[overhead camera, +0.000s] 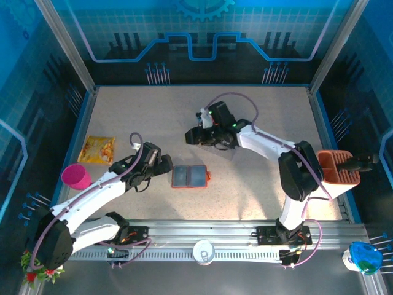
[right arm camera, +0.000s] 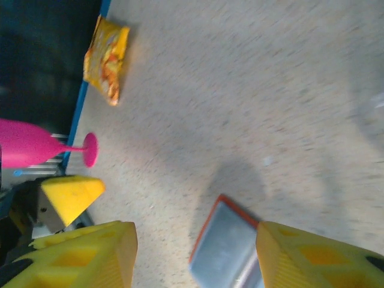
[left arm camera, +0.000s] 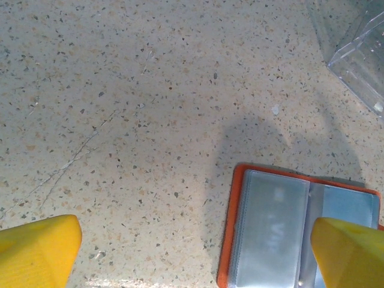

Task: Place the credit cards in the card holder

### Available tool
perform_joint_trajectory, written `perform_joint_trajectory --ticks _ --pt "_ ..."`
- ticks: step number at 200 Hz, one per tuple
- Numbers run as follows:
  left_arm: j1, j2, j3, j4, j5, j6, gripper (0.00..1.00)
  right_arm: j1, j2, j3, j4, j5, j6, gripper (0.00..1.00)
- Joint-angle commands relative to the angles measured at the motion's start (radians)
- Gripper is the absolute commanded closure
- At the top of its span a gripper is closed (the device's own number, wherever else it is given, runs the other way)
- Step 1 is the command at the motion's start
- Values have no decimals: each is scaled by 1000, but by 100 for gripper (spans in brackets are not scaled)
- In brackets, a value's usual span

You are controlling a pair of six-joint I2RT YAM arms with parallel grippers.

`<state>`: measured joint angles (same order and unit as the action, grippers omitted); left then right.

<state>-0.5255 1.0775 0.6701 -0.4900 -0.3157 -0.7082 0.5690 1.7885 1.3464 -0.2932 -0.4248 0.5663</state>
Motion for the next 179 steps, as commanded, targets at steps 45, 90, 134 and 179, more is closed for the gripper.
perform_joint_trajectory --ticks 45,90,134,179 --pt "7 41 1 12 38 -22 1 -69 -16 137 -422 456 -453 53" --pt "8 56 24 2 40 -13 1 -67 39 184 -464 618 -576 69" --pt "9 93 48 10 57 -13 1 -64 88 197 -463 687 -632 69" --pt "8 103 67 0 55 -8 1 -66 132 198 -443 701 -649 69"
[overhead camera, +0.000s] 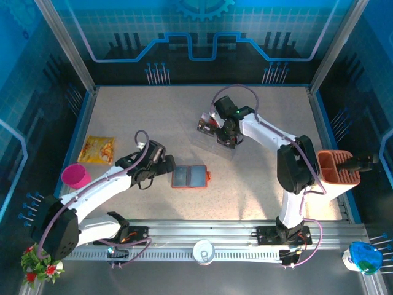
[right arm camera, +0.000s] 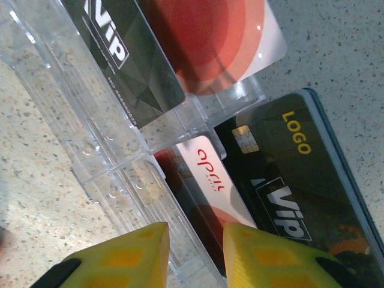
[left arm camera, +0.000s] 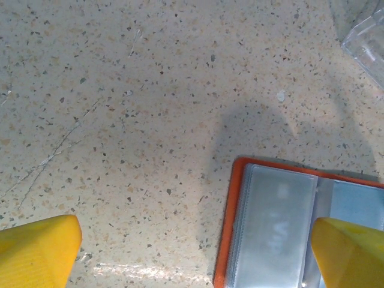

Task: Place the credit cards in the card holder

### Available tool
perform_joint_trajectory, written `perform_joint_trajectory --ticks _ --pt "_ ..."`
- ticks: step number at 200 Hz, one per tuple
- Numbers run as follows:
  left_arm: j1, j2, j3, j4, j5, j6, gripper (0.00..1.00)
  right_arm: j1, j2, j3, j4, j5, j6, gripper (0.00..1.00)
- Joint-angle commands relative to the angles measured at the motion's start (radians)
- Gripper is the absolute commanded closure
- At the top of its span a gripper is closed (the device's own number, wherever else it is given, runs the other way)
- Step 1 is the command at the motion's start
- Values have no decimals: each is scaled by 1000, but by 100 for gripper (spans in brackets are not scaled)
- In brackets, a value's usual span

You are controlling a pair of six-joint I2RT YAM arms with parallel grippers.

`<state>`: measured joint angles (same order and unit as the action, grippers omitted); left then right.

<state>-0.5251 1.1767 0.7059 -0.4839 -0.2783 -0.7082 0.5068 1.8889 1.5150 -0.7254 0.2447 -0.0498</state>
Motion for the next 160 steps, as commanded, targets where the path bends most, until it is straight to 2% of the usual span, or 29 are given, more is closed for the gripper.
perform_joint_trajectory --ticks 1,43,91,115,140,160 --pt "7 4 31 -6 18 -8 1 -4 32 30 -10 31 -34 69" --pt "9 -2 29 -4 27 -11 1 -6 65 31 -9 9 -32 70" --pt "8 -1 26 1 30 -4 1 -4 37 -3 -3 -54 -26 85" --pt "8 -7 21 15 37 2 1 3 22 -12 -20 -74 -29 87" --pt "9 -16 4 42 65 4 1 16 16 -11 -38 -40 -36 87" --pt "8 1 15 37 80 12 1 18 31 -5 -31 -42 -30 92"
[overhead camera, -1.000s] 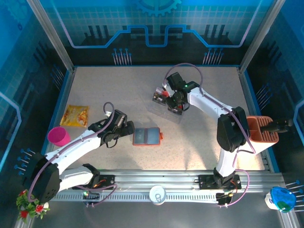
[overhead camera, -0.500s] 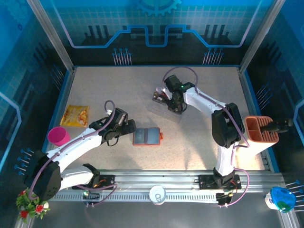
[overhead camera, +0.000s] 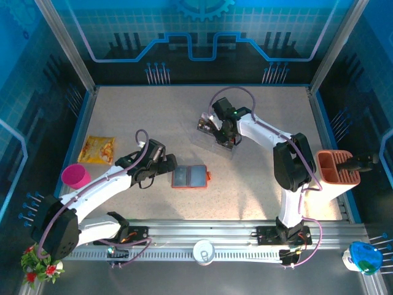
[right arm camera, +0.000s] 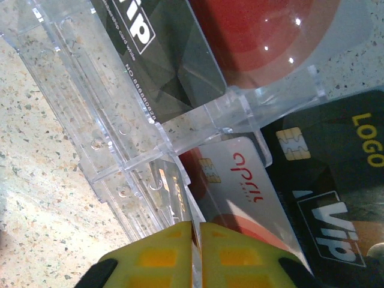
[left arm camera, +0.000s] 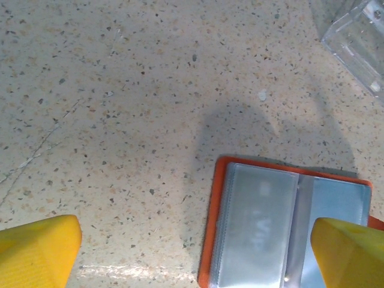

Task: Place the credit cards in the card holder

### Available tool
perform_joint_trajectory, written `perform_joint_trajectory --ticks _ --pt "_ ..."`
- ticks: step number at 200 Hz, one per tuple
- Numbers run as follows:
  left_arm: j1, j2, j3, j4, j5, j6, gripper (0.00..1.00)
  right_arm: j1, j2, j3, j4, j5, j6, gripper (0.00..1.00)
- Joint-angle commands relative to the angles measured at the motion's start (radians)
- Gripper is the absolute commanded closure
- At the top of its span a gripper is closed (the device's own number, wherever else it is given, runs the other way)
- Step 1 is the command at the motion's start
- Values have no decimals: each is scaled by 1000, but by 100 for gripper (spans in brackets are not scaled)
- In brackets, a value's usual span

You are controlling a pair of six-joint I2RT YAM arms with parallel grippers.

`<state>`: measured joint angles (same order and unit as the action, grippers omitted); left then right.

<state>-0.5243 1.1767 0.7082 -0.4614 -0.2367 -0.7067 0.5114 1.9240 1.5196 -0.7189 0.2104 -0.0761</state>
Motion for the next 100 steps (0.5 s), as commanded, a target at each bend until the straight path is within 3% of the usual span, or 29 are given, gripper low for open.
perform_joint_trajectory --ticks 1,43,77,100 --pt "8 2 13 15 39 10 1 13 -3 -8 -38 -7 -4 93" --pt "8 17 23 15 37 4 1 24 17 19 -54 -8 -25 98" --pt "8 1 23 -2 31 13 1 33 23 37 -54 1 -36 89" --pt "8 -2 28 -11 28 19 1 37 27 36 -56 1 -37 89"
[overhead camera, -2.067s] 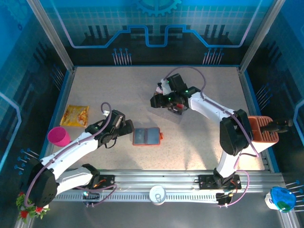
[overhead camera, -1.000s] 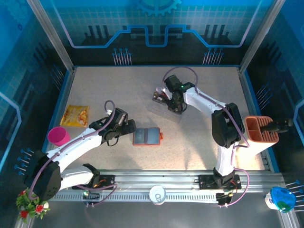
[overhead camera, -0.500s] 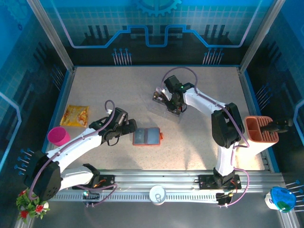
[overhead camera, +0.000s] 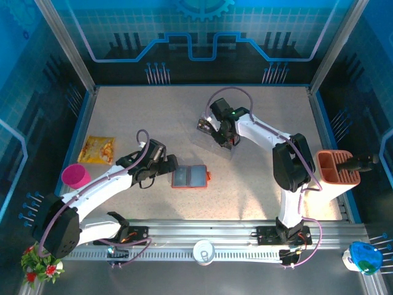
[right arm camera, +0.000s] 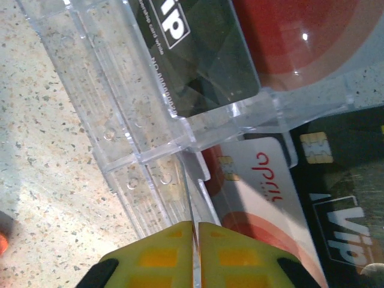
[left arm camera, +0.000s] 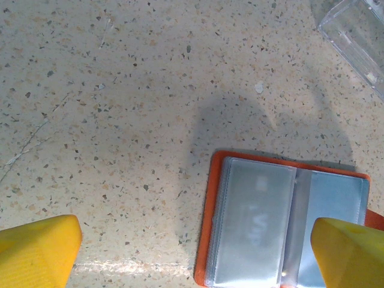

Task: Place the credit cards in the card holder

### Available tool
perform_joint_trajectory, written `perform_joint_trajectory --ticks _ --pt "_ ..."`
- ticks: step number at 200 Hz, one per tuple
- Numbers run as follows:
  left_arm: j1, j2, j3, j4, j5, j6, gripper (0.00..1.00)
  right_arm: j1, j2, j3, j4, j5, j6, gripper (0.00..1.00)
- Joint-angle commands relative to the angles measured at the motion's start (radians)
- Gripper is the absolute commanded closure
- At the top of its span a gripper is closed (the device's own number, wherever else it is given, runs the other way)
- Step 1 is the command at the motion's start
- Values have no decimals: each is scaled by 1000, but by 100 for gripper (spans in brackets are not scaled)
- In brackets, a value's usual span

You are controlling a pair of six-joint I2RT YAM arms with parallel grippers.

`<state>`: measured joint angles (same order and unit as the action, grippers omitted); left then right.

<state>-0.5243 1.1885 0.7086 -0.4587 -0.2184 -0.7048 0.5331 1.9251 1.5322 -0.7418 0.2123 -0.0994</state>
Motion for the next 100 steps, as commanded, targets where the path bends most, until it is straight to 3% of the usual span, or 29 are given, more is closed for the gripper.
perform_joint_trajectory --ticks 1,44,100 --pt "7 -13 27 -14 10 17 1 16 26 23 -33 -2 -14 89" --pt "8 -11 31 -13 9 20 1 23 9 -2 -24 -4 -28 100" --pt "10 -9 38 -24 1 28 1 42 -65 5 -4 16 -65 100"
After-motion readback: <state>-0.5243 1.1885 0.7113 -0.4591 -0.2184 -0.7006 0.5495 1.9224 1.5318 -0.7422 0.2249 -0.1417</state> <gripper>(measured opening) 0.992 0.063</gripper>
